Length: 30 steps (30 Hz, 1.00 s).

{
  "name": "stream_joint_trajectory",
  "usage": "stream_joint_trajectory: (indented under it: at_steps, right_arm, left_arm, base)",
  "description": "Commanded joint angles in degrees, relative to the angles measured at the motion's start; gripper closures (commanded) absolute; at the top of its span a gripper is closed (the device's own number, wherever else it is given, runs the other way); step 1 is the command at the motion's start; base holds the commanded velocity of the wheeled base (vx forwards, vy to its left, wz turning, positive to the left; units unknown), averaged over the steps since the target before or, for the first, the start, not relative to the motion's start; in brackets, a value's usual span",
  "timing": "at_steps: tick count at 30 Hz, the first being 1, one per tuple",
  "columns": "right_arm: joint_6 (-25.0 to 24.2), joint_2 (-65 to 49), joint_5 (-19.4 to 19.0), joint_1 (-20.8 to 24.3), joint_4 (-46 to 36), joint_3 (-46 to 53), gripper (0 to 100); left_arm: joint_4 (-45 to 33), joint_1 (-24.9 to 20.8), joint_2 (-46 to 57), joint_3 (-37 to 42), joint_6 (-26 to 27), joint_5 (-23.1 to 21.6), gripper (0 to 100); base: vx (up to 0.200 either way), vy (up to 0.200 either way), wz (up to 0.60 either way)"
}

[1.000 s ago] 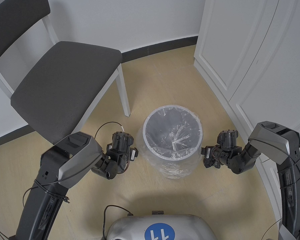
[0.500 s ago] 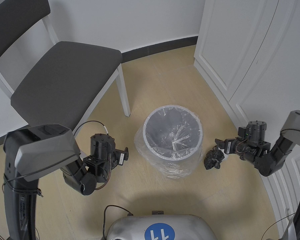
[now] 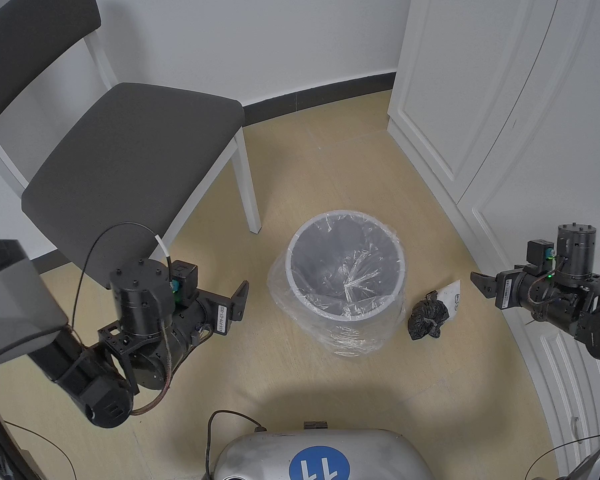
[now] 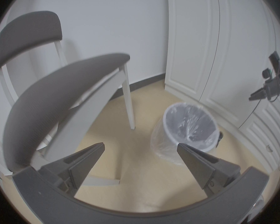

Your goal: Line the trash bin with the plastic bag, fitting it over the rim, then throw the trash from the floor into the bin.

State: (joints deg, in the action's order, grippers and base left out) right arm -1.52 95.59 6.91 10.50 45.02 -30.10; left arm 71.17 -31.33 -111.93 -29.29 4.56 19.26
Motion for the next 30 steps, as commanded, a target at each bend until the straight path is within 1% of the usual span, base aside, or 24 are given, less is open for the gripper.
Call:
stream_joint_trajectory:
  at_steps: [1,3,4,7,10,13,15,16,17,18,19,21,23,24,25,26,27,28,30]
  right_arm:
    - [0.4,-10.8,1.3,1.0,-1.1,2.1,0]
    - [0.4,-12.1,2.2,2.2,-1.2,2.1,0]
    - [0.4,-12.9,4.6,4.1,-1.2,1.7,0]
    - [0.3,-12.1,8.9,5.0,-1.5,-0.1,0]
    - [-0.8,-11.0,10.5,5.7,-4.9,-3.1,0]
    - [-4.9,-9.3,10.4,5.7,-10.2,-6.6,0]
    - [-9.8,-5.8,9.9,5.1,-15.0,-10.9,0]
    - [-10.1,-5.4,9.9,5.1,-15.2,-11.1,0]
    - [-12.7,-1.6,9.2,4.2,-17.1,-13.8,0]
    - [-14.9,2.6,8.1,2.3,-17.8,-15.8,0]
    - [-15.5,3.9,7.8,1.8,-17.8,-16.3,0]
    - [-17.6,11.2,5.5,-0.9,-17.7,-19.0,0]
    - [-17.8,12.4,5.1,-1.4,-17.6,-19.6,0]
    - [-18.7,19.2,4.3,-4.3,-17.1,-22.5,0]
    - [-19.2,21.7,4.3,-5.0,-16.9,-23.8,0]
    - [-19.2,21.7,4.3,-5.0,-16.9,-23.8,0]
    - [-20.4,25.8,4.2,-6.0,-16.2,-25.7,0]
    - [-20.4,25.8,4.2,-6.0,-16.2,-25.7,0]
    - [-22.8,31.1,3.4,-6.6,-14.3,-28.0,0]
  left_arm:
    - [1.1,-1.5,9.5,2.4,0.1,0.0,0]
    - [0.7,-1.5,10.7,2.5,0.5,0.0,0]
    - [0.6,-1.6,12.5,3.2,1.0,0.0,0]
    - [0.2,-1.5,14.5,3.8,1.8,0.0,0]
    - [0.4,-0.2,15.0,3.9,2.1,-0.4,0]
    - [0.5,0.5,15.2,4.1,2.2,-1.9,0]
    - [0.5,0.5,15.3,4.2,2.4,-2.4,0]
    - [0.5,0.5,15.3,4.2,2.4,-2.4,0]
    - [0.5,0.7,15.3,4.1,2.8,-2.5,0]
    - [0.7,0.8,15.2,4.1,3.2,-2.6,0]
    - [0.8,0.9,15.1,4.1,3.3,-2.6,0]
    - [0.9,0.9,14.8,4.2,3.4,-2.6,0]
    - [0.9,0.9,14.7,4.3,3.4,-2.5,0]
    - [1.0,0.9,14.8,4.8,3.5,-2.5,0]
    - [1.0,0.9,14.8,4.9,3.5,-2.5,0]
    - [1.0,0.9,14.8,4.9,3.5,-2.5,0]
    - [1.0,0.9,14.8,4.9,3.5,-2.5,0]
    - [1.0,0.9,14.8,4.9,3.5,-2.5,0]
    - [1.1,0.9,14.7,4.8,3.5,-2.6,0]
  base:
    - [0.000,0.000,0.00]
    - [0.000,0.000,0.00]
    - [0.000,0.000,0.00]
    - [0.000,0.000,0.00]
    - [0.000,0.000,0.00]
    - [0.000,0.000,0.00]
    - [0.000,0.000,0.00]
    - [0.000,0.000,0.00]
    - [0.000,0.000,0.00]
    - [0.000,0.000,0.00]
    - [0.000,0.000,0.00]
    - [0.000,0.000,0.00]
    - [0.000,0.000,0.00]
    - [0.000,0.000,0.00]
    - [0.000,0.000,0.00]
    - [0.000,0.000,0.00]
    - [0.000,0.000,0.00]
    - [0.000,0.000,0.00]
    - [0.000,0.000,0.00]
